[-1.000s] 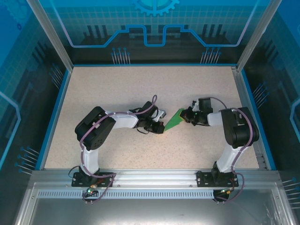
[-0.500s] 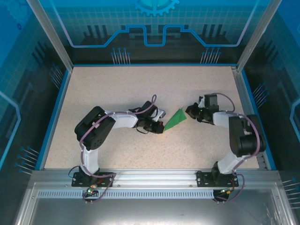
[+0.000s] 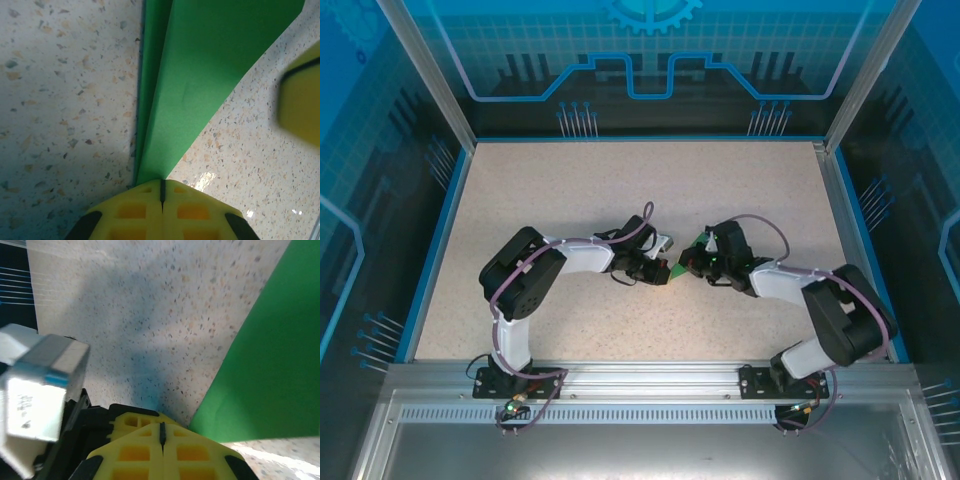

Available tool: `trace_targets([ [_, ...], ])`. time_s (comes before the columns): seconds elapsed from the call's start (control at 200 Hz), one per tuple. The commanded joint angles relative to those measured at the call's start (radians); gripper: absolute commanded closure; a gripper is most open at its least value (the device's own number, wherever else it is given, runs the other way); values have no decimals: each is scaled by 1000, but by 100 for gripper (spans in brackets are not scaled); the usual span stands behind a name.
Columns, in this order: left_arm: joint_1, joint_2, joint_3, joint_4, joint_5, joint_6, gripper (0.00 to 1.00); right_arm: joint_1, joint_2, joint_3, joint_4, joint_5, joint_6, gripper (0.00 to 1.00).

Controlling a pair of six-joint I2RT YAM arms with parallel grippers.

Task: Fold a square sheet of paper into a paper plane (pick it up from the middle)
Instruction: Fold the wing for the fifth time at the center of the table.

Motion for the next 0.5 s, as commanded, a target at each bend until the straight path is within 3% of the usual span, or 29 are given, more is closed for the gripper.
trace_targets([
  [0.0,21,64,-58,-161,-84,19,100,29,71,-4,153,40,79,99],
  [0.135,21,63,-62,-159,-81,19,100,31,160,11,181,42,68,100],
  [0.345,22,63,-69,-156,-83,20,100,4,164,74,-13,121,-75,100],
  [0.495,22,73,-66,-156,-81,23,100,-45,208,89,-10,101,-110,100],
])
